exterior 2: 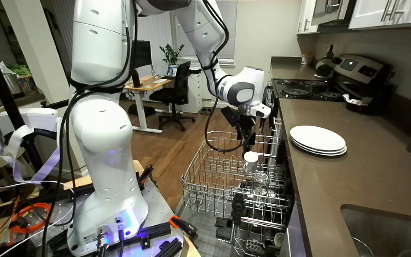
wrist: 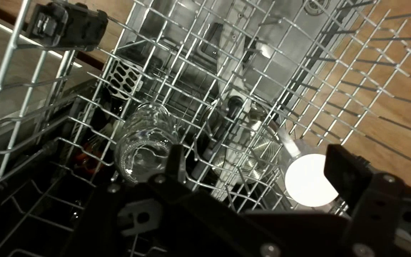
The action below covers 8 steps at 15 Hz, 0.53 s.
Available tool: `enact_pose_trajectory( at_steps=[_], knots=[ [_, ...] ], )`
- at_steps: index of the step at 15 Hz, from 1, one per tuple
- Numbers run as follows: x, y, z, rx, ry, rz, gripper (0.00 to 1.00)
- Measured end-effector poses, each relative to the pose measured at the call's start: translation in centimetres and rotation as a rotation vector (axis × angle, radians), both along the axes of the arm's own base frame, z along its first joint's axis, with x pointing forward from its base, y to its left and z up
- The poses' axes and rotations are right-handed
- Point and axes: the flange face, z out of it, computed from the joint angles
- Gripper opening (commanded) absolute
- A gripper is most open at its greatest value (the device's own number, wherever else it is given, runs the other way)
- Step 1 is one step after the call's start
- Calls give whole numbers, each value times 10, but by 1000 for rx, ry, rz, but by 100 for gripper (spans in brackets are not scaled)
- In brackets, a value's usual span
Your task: Pick up the glass bottle and place it on the right side of the dish washer machine
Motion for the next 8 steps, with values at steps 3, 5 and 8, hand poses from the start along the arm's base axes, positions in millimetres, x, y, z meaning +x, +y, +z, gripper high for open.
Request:
enact_pose_trajectory(
  at_steps=[3, 5, 8],
  knots=[
    [-12, 15, 13, 45, 23, 71, 100],
    [-12, 18, 16, 49, 23, 78, 100],
    [-13, 15, 13, 48, 28, 73, 100]
  ],
)
